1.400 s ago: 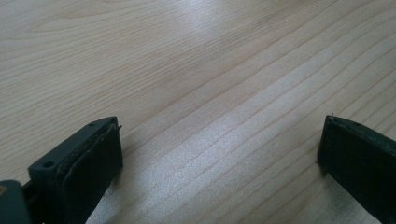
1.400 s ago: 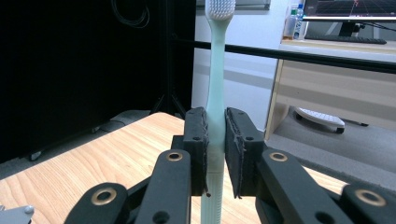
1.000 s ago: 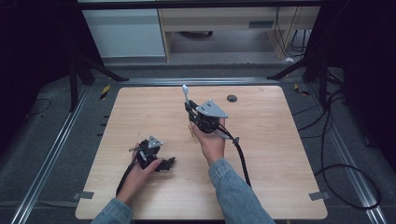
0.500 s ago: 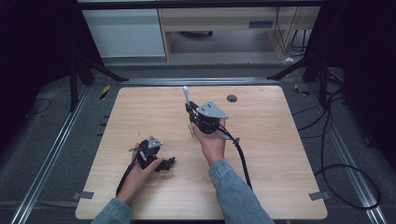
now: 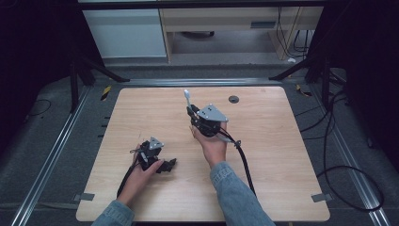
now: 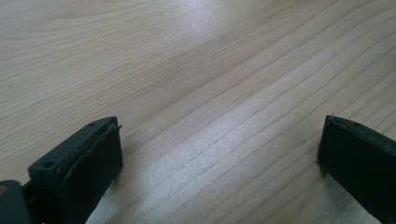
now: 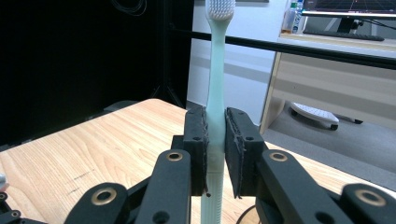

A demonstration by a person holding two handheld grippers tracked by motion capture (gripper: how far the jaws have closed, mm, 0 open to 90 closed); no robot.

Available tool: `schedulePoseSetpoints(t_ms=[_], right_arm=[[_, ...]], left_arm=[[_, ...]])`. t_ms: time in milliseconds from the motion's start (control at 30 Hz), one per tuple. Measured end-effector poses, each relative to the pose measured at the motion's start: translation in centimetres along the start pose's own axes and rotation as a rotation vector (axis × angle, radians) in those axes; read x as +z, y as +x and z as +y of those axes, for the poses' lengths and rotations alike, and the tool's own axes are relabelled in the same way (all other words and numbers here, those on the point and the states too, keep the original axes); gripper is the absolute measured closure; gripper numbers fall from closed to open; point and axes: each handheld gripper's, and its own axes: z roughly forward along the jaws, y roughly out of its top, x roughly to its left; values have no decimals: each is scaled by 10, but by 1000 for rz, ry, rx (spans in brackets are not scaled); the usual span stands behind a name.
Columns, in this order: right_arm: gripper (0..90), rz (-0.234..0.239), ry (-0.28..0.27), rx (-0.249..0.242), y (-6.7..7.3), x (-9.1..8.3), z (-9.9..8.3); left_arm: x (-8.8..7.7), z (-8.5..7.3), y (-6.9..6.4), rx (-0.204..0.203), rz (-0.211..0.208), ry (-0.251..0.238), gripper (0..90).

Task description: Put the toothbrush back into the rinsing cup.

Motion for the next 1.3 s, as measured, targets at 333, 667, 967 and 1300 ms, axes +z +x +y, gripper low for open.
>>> schedulePoseSetpoints(t_ms=[333, 667, 967, 1300], right_arm=[[792, -3, 11, -2, -2, 0, -5], [792, -1, 25, -9, -1, 2, -11], [792, 3, 26, -5, -1, 1, -18], [792, 7, 17, 6, 0, 1, -28]], left_arm=[[0, 0, 0, 0, 0, 0, 0], [0, 0, 0, 0, 0, 0, 0], [0, 0, 0, 0, 0, 0, 0], [0, 0, 0, 0, 0, 0, 0]])
